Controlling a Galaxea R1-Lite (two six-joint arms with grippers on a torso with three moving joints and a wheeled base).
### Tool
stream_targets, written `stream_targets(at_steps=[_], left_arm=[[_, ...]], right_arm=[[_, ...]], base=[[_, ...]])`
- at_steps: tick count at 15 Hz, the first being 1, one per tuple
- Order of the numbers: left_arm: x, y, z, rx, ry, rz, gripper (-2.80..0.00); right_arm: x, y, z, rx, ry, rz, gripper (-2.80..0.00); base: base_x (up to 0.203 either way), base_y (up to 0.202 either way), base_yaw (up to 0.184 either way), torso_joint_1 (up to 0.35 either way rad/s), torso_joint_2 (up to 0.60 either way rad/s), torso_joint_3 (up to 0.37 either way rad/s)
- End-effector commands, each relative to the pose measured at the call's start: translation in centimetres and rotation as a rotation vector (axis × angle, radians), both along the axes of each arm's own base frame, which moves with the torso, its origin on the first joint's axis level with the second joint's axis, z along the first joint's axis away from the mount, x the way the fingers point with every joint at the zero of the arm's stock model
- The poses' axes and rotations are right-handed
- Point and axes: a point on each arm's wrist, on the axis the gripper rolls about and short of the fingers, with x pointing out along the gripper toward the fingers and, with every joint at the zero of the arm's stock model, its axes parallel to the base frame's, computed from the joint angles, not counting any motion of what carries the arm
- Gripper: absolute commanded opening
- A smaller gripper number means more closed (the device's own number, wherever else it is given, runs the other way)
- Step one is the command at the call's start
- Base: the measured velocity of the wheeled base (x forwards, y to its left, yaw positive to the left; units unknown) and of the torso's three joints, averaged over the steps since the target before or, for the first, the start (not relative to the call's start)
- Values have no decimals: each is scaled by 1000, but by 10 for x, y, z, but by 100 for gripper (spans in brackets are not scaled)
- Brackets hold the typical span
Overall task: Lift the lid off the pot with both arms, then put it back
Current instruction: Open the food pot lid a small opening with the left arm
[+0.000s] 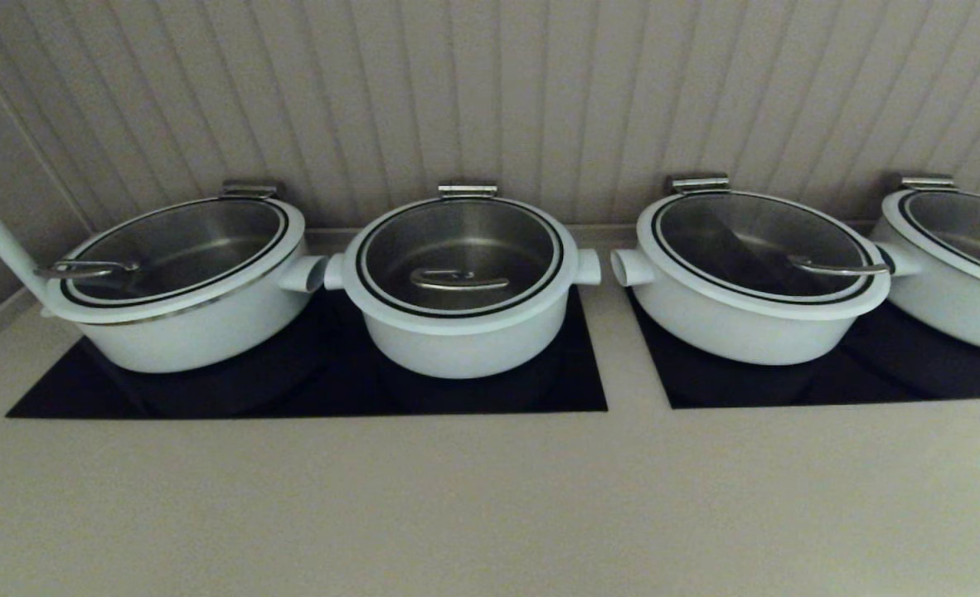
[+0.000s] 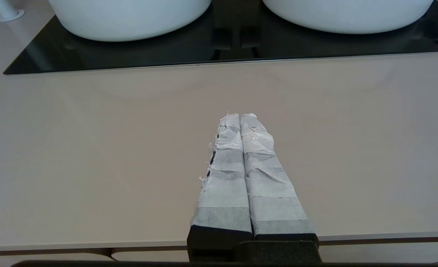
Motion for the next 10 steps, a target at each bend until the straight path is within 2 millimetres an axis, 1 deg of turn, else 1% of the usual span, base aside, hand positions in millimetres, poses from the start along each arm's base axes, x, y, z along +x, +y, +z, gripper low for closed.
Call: stream_targets(at_steps=[1, 7, 10], left_arm=[[0, 0, 0, 0, 0, 0, -280], [0, 0, 0, 15, 0, -3, -280], [0, 1, 0, -29, 0, 25, -280]], right_arm=[[0, 0, 0, -1, 0, 0, -280], [0, 0, 0, 0, 0, 0, -280], [0, 0, 0, 0, 0, 0, -280]], base=[[0, 0, 0, 0, 0, 0], [0, 0, 0, 0, 0, 0], [0, 0, 0, 0, 0, 0]])
